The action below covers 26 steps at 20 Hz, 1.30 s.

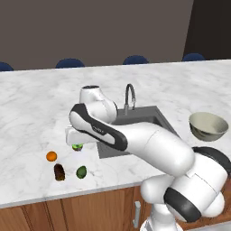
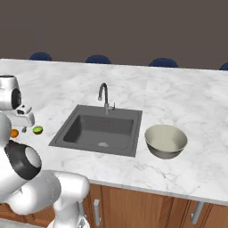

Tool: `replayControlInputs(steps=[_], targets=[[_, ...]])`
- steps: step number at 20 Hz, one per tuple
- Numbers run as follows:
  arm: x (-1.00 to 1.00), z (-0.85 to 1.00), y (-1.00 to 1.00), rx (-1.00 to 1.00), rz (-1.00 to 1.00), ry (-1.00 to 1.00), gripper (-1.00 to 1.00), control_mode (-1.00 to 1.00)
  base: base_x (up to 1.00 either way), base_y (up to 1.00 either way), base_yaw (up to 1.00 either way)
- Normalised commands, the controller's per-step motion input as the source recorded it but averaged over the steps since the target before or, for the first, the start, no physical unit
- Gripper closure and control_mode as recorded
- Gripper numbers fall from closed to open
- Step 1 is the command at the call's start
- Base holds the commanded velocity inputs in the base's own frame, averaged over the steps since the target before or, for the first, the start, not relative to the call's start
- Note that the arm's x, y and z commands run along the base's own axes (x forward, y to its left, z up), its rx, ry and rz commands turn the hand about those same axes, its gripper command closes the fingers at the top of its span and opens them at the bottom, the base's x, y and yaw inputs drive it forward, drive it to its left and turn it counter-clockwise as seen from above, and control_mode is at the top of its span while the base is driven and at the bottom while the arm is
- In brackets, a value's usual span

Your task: There is a mixed pile of frozen fruits and vegetables on the counter. Locate all the frozen vegetables and place the items in a bowl on the counter. Take all the frozen fruits and defrost them in a running sink.

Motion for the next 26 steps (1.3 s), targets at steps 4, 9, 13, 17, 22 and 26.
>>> replayControlInputs(steps=[4, 9, 13, 17, 22, 26], targets=[[0.00, -0.51, 0.64, -0.01, 0.08, 0.19, -1.00, -1.00, 0.00, 0.00, 0.00], [0.09, -0.59, 0.62, -0.02, 0.02, 0.09, -1.00, -1.00, 0.00, 0.00, 0.00], [0.24, -0.38, 0.30, -0.02, 0.00, -0.11, -1.00, -1.00, 0.00, 0.00, 0.00], [0.17, -0.30, 0.22, -0.04, -0.01, -0.26, -1.00, -1.00, 0.00, 0.00, 0.00], [0.14, -0.35, 0.27, 0.03, -0.01, -0.09, -1.00, -1.00, 0.00, 0.00, 0.00], [0.26, -0.21, 0.03, 0.16, 0.00, 0.06, -1.00, -1.00, 0.00, 0.00, 0.00]])
